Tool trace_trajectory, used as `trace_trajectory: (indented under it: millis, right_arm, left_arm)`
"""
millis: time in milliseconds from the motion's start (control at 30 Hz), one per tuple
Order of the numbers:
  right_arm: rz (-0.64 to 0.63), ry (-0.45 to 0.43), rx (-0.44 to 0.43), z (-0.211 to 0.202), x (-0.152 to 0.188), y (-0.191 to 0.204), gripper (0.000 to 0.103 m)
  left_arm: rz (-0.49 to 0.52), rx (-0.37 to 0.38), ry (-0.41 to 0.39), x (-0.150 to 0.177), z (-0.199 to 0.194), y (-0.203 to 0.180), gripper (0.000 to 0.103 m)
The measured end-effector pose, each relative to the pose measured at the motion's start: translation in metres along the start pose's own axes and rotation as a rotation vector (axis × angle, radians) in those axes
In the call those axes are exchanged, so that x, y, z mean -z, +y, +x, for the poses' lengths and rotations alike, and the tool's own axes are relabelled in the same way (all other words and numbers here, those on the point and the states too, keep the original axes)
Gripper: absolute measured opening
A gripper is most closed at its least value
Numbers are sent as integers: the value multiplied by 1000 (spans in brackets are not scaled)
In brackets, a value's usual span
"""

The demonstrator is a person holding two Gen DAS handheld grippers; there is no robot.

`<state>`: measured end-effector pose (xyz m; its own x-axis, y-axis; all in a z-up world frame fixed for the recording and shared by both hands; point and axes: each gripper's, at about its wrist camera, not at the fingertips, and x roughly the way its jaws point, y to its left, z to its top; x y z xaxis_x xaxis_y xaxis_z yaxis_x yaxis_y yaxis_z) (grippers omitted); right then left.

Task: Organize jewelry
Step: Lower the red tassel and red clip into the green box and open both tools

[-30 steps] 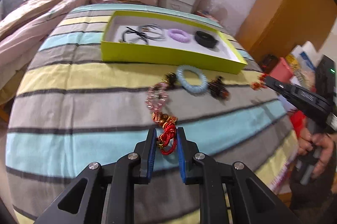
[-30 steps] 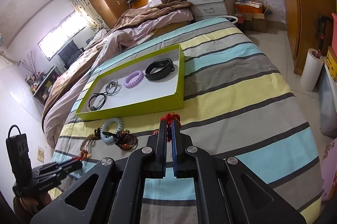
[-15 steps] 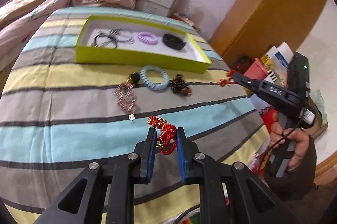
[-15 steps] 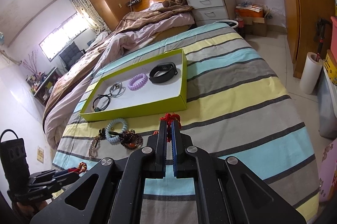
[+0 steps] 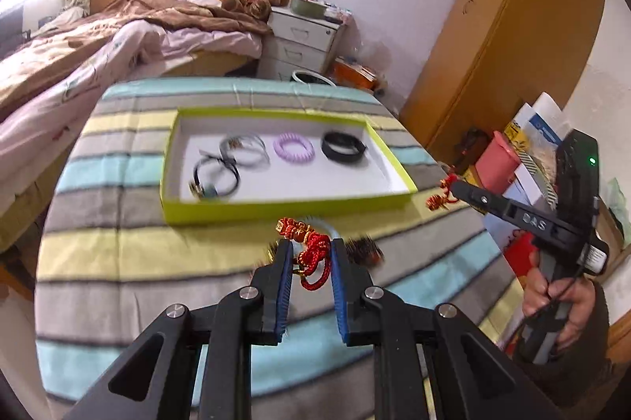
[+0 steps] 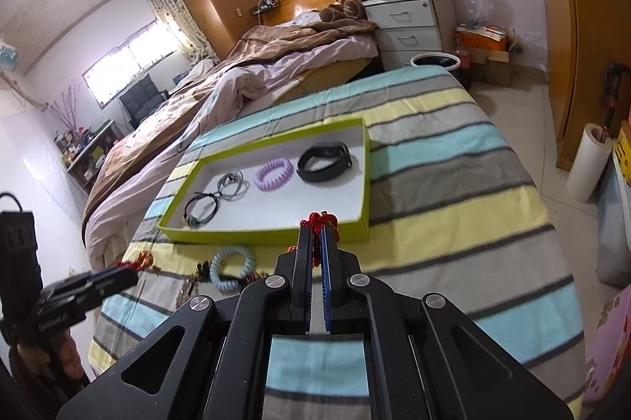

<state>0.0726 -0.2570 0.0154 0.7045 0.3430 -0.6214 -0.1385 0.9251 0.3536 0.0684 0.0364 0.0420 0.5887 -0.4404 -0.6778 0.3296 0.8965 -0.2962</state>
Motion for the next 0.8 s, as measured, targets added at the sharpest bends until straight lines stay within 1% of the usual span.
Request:
trace_trajectory:
  millis: [100,400,633,700,800]
  right_arm:
    - [-13,2,-8,7,-10,3,4]
    - [-50,23,-1,34,-35,9,4]
    - [-87,73,3,63,-49,15,4]
    - [-93,91,5,72,-50,15,4]
    - [-108,125,5,86,-49,16,4]
  left_arm:
    - [15,-16,-9,-17,8,3,19]
    - [22,-13,-7,-54,40,16,19]
    - [8,-30,35,-70,71,24,19]
    - [20,-45,45,-72,80,23,19]
    - [10,-56,78,-72,97,25,19]
